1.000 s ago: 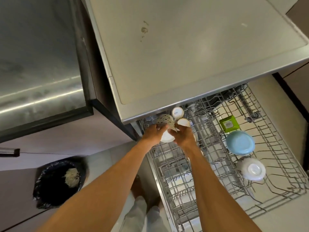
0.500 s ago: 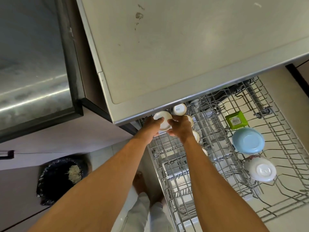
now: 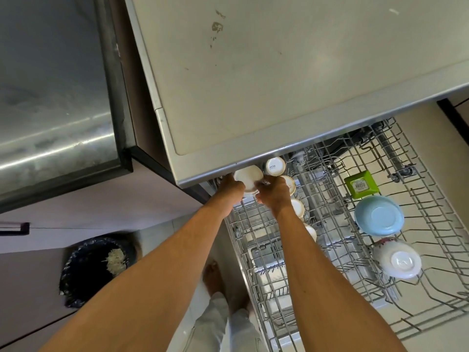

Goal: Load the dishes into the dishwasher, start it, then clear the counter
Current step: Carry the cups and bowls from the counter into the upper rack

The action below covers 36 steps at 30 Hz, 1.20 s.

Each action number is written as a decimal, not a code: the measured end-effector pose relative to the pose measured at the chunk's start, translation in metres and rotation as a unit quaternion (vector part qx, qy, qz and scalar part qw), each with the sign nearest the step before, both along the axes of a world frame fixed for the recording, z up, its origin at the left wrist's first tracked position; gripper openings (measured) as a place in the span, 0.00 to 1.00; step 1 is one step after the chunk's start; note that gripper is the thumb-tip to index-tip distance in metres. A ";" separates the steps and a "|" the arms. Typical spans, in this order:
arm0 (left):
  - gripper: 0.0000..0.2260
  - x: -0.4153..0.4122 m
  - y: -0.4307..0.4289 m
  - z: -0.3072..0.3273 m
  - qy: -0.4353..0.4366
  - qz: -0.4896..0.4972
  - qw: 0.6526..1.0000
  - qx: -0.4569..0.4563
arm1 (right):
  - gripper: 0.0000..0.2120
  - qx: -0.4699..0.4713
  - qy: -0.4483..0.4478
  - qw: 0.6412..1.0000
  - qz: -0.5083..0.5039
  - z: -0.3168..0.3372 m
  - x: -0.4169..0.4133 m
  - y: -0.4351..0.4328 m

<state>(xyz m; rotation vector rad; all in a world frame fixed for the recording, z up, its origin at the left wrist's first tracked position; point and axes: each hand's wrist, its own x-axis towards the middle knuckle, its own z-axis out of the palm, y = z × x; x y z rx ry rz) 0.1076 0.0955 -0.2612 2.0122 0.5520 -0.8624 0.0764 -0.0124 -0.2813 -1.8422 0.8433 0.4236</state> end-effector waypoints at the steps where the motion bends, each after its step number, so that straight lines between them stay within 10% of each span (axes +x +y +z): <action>1: 0.23 -0.001 0.001 0.002 -0.012 -0.016 1.000 0.010 | 0.17 0.009 0.003 1.000 -0.014 -0.002 -0.002 -0.001; 15: 0.28 -0.064 0.036 0.078 -0.121 -0.117 0.985 -0.040 | 0.05 0.074 -0.058 0.996 -0.009 0.092 -0.073 0.009; 36: 0.07 -0.110 0.227 0.203 -0.311 0.071 0.946 -0.058 | 0.07 0.040 -0.206 0.963 0.169 0.226 -0.064 0.186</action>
